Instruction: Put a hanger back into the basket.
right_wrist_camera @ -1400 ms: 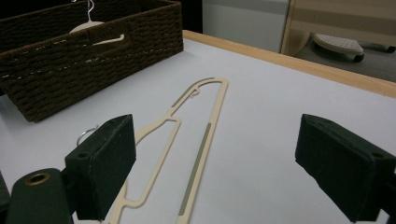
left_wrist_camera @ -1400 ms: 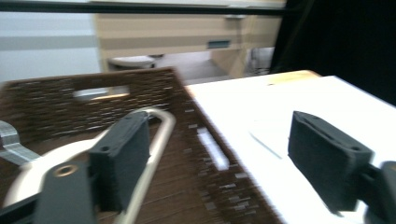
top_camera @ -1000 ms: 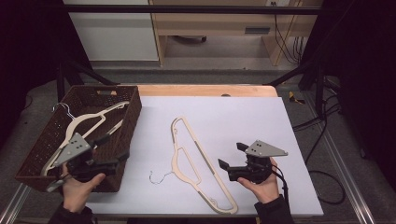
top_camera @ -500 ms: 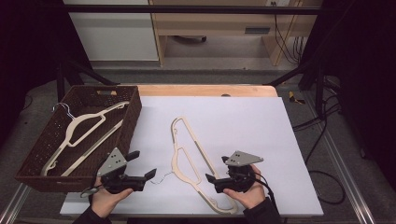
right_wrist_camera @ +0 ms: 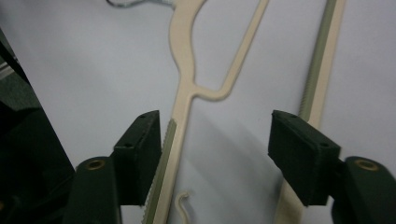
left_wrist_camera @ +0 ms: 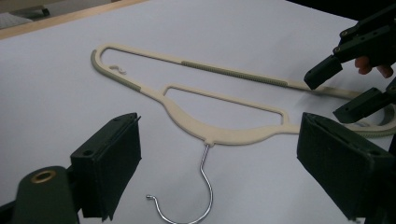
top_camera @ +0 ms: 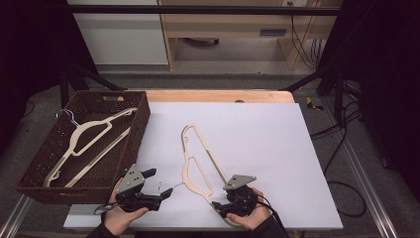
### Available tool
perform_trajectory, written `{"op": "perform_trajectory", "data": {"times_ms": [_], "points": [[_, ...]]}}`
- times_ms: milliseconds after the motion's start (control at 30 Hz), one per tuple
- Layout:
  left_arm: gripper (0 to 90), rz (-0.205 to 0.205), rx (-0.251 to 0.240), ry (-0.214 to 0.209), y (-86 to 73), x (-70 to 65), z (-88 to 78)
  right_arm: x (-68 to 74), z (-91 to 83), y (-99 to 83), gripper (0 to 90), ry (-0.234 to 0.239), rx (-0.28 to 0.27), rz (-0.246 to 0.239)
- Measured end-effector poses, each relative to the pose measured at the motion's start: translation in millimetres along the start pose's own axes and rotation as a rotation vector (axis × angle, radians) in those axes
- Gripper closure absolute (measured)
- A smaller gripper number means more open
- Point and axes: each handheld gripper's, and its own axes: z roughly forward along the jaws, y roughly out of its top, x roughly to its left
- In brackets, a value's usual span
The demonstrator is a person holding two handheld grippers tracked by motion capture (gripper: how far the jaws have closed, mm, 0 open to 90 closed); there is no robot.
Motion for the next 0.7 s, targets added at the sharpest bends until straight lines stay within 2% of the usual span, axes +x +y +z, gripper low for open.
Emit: {"op": "perform_trajectory", "data": {"times_ms": [100, 167, 233, 300, 333, 400, 467, 500, 600, 633, 700], "points": [[13.3, -0.001, 0.002, 0.001, -1.6, -0.1, 1.2, 2.6, 3.3, -1.8, 41.0, 0.005, 0.027, 0.011], [13.2, 0.001, 0.009, 0.001, -2.9, 0.3, 2.3, 6.0, 5.8, -2.9, 44.9, 0.014, 0.046, 0.035], [13.3, -0.006, 0.012, -0.004, -3.9, 0.3, 3.0, 7.0, 8.5, -4.0, 47.5, 0.031, 0.052, 0.017], [13.3, -0.002, 0.015, -0.002, -4.5, -0.2, 4.0, 9.7, 8.9, -3.7, 49.5, 0.011, 0.064, 0.007], [13.5, -0.002, 0.018, -0.003, -4.8, -0.3, 4.6, 11.7, 8.7, -3.1, 53.8, 0.015, 0.067, 0.007], [13.5, 0.000, 0.025, -0.001, -5.5, -0.6, 5.8, 13.7, 8.6, -2.8, 54.8, 0.012, 0.070, 0.016], [13.6, -0.006, 0.024, -0.003, -5.7, -0.4, 5.8, 16.6, 8.7, -2.0, 59.6, 0.002, 0.079, 0.015], [13.6, -0.007, 0.023, -0.002, -5.6, -0.3, 5.6, 18.0, 8.4, -1.9, 61.6, 0.014, 0.082, 0.007], [13.8, -0.007, 0.023, -0.003, -5.7, -0.6, 5.7, 24.9, 7.9, -1.2, 66.5, -0.007, 0.106, -0.018], [13.8, -0.006, 0.023, -0.002, -5.7, -0.8, 5.8, 27.1, 7.6, -0.8, 68.2, -0.032, 0.118, -0.019], [13.9, -0.004, 0.024, -0.001, -5.7, -1.0, 6.0, 29.0, 7.5, -0.7, 70.2, -0.043, 0.125, -0.013]]}}
